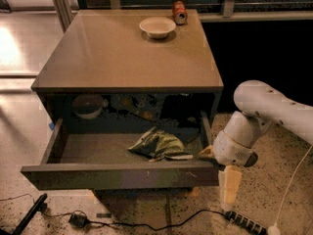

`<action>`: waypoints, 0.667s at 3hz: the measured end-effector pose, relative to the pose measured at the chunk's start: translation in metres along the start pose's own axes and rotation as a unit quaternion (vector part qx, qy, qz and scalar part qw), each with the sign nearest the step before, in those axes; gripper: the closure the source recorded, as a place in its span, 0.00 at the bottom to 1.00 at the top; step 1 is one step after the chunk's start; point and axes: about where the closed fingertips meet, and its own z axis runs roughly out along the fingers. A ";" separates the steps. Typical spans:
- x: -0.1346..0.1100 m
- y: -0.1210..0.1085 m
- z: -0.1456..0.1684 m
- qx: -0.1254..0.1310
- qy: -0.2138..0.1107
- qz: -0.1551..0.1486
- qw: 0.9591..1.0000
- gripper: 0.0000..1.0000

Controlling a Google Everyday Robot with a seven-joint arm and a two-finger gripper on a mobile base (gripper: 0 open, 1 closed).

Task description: Open top drawer

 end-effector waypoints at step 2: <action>0.010 0.024 0.010 -0.007 0.011 -0.014 1.000 0.00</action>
Offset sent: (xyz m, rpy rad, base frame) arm -0.0994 -0.0257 -0.0277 -0.0164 0.0408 0.1157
